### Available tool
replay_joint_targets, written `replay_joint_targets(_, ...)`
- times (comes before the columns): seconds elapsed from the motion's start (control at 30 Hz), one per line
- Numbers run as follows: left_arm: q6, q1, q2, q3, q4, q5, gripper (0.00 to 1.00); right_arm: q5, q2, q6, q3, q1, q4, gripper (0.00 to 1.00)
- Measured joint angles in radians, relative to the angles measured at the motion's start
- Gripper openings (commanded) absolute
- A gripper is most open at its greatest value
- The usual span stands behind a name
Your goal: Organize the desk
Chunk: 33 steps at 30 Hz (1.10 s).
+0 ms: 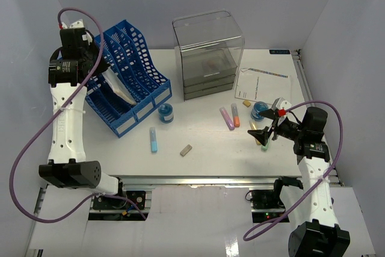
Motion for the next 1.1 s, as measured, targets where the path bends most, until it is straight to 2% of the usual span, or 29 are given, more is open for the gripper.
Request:
replay_joint_targets(0.3,-0.045,0.139,0.11,0.034,0.041,0.206,0.0,0.004,-0.002,-0.006,0.0,-0.001,0.0,0.91)
replay_joint_targets(0.53,-0.075,0.178,0.171,0.045,0.068,0.266,0.0,0.008,-0.002,-0.008,-0.001,-0.001,0.0,0.91)
replay_joint_targets(0.63,-0.092,0.189,0.175,0.048,0.083,0.273,0.05,0.011,-0.002,-0.008,-0.001,-0.001,0.001,0.91)
replay_joint_targets(0.73,-0.112,0.205,0.193,0.078,0.095,0.283,0.15,0.014,-0.002,-0.008,-0.001,-0.001,0.002,0.91)
replay_joint_targets(0.77,-0.118,0.211,0.203,0.09,0.098,0.287,0.22,0.016,-0.003,-0.007,-0.002,-0.001,0.002,0.91)
replay_joint_targets(0.8,-0.123,0.217,0.214,0.101,0.107,0.289,0.37,0.019,-0.004,-0.007,-0.003,-0.001,0.002,0.91)
replay_joint_targets(0.9,-0.138,0.231,0.234,0.117,0.158,0.292,0.57,0.024,-0.007,-0.008,-0.008,-0.001,0.002,0.92)
replay_joint_targets(1.0,-0.15,0.242,0.237,0.121,0.205,0.287,0.73,0.027,-0.008,-0.007,-0.014,-0.005,0.004,0.92)
replay_joint_targets(1.1,-0.16,0.249,0.237,0.132,0.232,0.287,0.81,0.027,-0.008,-0.007,-0.018,-0.011,0.006,0.92)
